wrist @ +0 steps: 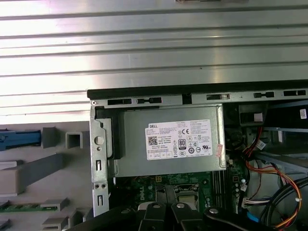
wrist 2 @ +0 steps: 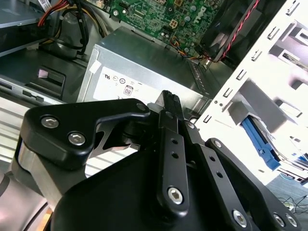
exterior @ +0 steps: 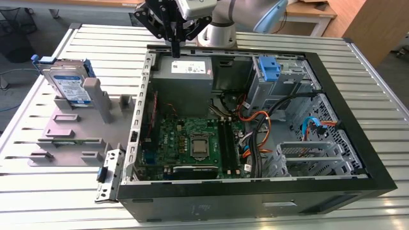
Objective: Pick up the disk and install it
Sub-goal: 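Reach for the disk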
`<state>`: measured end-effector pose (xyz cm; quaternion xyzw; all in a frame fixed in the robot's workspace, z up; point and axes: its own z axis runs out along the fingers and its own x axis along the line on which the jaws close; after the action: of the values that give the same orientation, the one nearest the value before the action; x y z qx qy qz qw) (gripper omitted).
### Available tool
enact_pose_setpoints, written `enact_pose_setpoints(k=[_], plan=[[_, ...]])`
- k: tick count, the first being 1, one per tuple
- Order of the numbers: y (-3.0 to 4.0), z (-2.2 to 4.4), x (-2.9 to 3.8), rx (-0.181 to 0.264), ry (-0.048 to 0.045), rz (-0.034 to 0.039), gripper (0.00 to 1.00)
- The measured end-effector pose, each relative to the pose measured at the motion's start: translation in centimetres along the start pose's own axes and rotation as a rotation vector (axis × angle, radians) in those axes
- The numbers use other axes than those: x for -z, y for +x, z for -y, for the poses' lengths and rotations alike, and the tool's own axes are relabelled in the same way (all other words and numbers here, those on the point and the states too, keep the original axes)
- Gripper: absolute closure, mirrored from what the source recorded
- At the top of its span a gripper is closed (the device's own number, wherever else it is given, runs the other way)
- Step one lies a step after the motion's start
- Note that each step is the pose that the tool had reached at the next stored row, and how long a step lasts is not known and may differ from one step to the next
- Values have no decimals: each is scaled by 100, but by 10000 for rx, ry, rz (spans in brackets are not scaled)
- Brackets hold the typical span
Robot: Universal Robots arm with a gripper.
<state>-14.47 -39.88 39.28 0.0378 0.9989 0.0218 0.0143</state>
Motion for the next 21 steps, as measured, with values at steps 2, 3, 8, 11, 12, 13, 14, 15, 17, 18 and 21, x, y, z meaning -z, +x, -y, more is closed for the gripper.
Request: enact_pose_setpoints(k=[2, 3, 8, 11, 12, 13, 14, 15, 17, 18, 21], plan=[[7, 0, 0, 0, 0, 0, 89], [7, 1, 0, -1, 0, 0, 89], [23, 2, 0, 0, 0, 0, 89], [48, 3, 1, -1, 0, 0, 89], [56, 4, 1, -1, 0, 0, 89], [62, 4, 1, -1, -1, 0, 89], [63, 3, 1, -1, 0, 0, 89], [64, 4, 1, 0, 0, 0, 89], [66, 4, 2, 0, 0, 0, 89], [68, 4, 1, -1, 0, 0, 89], [78, 5, 1, -1, 0, 0, 89]])
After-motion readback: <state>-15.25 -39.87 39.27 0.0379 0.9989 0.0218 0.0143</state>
